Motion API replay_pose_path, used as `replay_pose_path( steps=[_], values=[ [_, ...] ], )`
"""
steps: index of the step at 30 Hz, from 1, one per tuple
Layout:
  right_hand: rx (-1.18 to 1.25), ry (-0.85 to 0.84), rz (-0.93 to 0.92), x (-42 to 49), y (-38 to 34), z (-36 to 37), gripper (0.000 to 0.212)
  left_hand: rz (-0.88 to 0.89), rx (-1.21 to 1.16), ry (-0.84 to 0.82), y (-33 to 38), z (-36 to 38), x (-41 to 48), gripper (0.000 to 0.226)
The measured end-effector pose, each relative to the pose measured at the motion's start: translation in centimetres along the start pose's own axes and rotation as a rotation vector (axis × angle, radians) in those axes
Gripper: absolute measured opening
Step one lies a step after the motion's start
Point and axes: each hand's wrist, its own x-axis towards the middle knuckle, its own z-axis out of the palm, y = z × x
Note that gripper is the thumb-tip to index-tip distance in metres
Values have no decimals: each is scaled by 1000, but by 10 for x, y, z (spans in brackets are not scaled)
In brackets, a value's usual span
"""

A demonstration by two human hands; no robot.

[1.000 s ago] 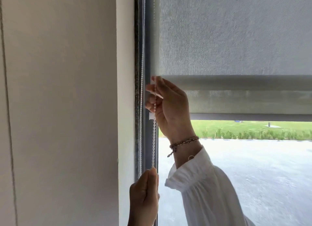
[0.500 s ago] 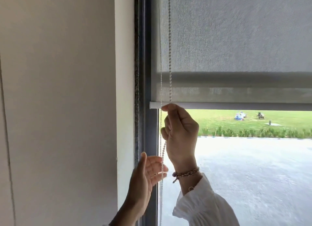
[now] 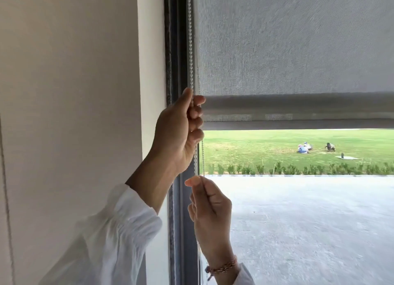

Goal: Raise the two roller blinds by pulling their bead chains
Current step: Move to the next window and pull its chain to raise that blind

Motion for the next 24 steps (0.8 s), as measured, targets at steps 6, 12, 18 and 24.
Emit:
replay_pose_path(
  steps=[6, 12, 18, 24],
  values=[
    [-49, 12, -17, -2, 5, -7, 23, 178, -54, 123, -16, 12, -9, 37],
    [-41, -23, 107, -34, 26, -17, 21, 151, -48, 190, -48, -4, -38, 40],
    [131, -112, 237, -38, 29, -18, 30, 145, -71, 213, -51, -15, -54, 39],
    [316, -109, 217, 13, 10, -17, 57, 185, -28, 121, -54, -24, -61, 46]
  ],
)
